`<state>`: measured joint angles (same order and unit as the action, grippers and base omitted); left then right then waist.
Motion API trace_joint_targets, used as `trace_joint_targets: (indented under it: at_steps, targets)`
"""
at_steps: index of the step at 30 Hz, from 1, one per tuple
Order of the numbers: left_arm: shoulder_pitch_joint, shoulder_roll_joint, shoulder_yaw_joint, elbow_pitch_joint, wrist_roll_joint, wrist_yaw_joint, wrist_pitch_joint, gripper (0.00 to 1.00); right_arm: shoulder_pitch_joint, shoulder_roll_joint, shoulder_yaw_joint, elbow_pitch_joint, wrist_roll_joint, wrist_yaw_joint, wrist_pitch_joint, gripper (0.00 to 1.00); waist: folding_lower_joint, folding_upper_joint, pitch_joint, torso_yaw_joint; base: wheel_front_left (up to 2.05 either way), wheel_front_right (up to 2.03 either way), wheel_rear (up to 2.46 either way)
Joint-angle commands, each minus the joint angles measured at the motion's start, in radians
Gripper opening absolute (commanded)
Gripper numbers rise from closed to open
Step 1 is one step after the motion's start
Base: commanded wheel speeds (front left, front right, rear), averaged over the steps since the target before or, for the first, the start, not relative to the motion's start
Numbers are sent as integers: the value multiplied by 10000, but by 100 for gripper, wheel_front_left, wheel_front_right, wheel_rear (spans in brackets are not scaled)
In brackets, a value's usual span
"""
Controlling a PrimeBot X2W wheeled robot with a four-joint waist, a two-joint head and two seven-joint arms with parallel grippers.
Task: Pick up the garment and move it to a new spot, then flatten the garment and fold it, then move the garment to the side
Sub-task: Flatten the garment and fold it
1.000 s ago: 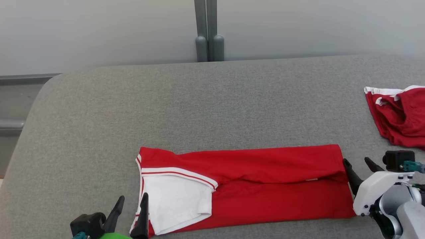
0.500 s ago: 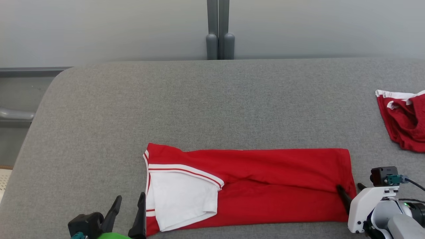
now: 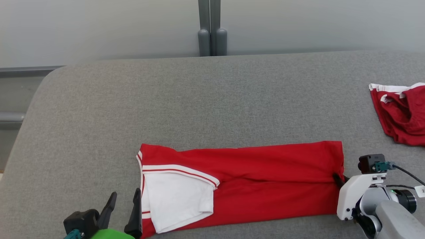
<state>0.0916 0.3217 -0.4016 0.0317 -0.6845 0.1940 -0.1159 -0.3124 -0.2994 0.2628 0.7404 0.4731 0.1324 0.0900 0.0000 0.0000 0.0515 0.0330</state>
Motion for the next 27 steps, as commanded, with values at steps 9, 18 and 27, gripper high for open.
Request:
trace_joint_targets:
  at_steps: [9, 18, 27]
  targets:
    - [-147, 59, 49, 8, -26, 83, -135, 100, -557, -1041, -94, -227, 724, -28, 94, 0, 0, 0, 2, -536, 0, 0, 0]
    - [-200, 38, 6, 87, -68, 44, -204, 100, -218, -2108, -119, -1841, 1346, -25, 1004, 0, 0, 0, 25, -1110, 0, 0, 0]
    - [-273, 59, -62, 76, -37, 85, -149, 100, 467, -1949, 325, -4614, 1911, -20, 2304, 0, 0, 0, 1, -1380, 0, 0, 0]
